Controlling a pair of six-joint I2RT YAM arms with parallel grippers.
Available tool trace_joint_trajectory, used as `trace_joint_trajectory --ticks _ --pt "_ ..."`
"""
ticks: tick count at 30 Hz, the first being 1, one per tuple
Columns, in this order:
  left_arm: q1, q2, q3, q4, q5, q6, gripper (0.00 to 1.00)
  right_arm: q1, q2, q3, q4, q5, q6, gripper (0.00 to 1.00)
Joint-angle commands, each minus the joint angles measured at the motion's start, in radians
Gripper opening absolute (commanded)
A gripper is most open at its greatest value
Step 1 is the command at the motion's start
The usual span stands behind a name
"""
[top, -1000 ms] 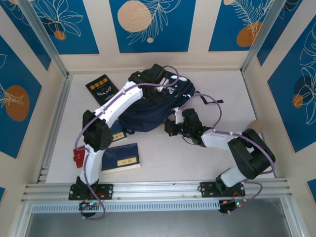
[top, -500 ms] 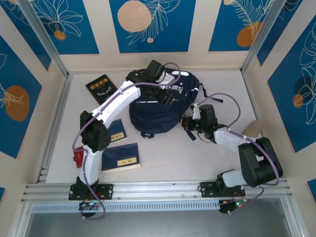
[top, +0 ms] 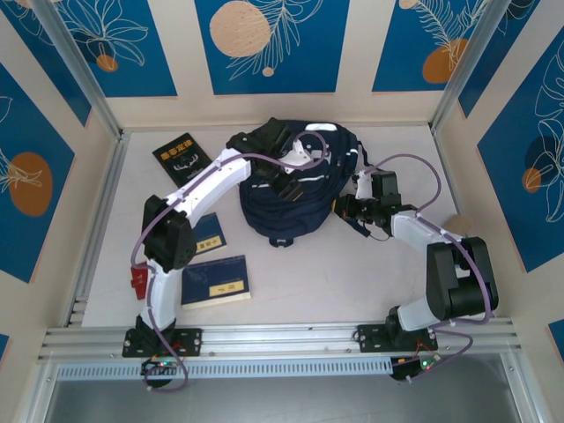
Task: Pack the student bag
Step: Unzip the student bag at the center of the table.
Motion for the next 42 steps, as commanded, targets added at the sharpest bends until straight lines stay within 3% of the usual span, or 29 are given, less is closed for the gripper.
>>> trace_joint_trajectory --ticks 1,5,15,19,24,32,37,42 --pt "0.008 0.044 -0.001 0.039 0.021 0.136 0.53 -0.005 0.002 0.053 -0.001 -0.061 -0.033 0.00" --pt "0.007 0.078 0.003 0.030 0.101 0.208 0.53 -0.007 0.004 0.058 -0.009 -0.061 -0.032 0.00" --pt "0.008 0.157 0.033 0.116 0.010 0.227 0.47 -0.007 -0.001 0.060 -0.024 -0.064 -0.035 0.00" --pt "0.010 0.181 0.078 0.127 0.006 0.225 0.35 -0.007 -0.009 0.060 -0.035 -0.063 -0.042 0.00" --pt "0.010 0.186 0.095 0.147 0.015 0.202 0.00 0.012 -0.023 0.061 -0.075 -0.027 -0.071 0.00" --pt "0.010 0.170 0.113 0.219 -0.049 0.052 0.00 0.112 -0.106 0.011 -0.149 0.026 -0.152 0.00" --pt "0.009 0.172 0.130 0.248 -0.060 -0.049 0.00 0.224 -0.145 -0.050 -0.079 -0.096 -0.156 0.00" --pt "0.010 0.173 0.136 0.273 -0.063 -0.108 0.00 0.316 -0.082 -0.051 0.017 -0.175 -0.125 0.00"
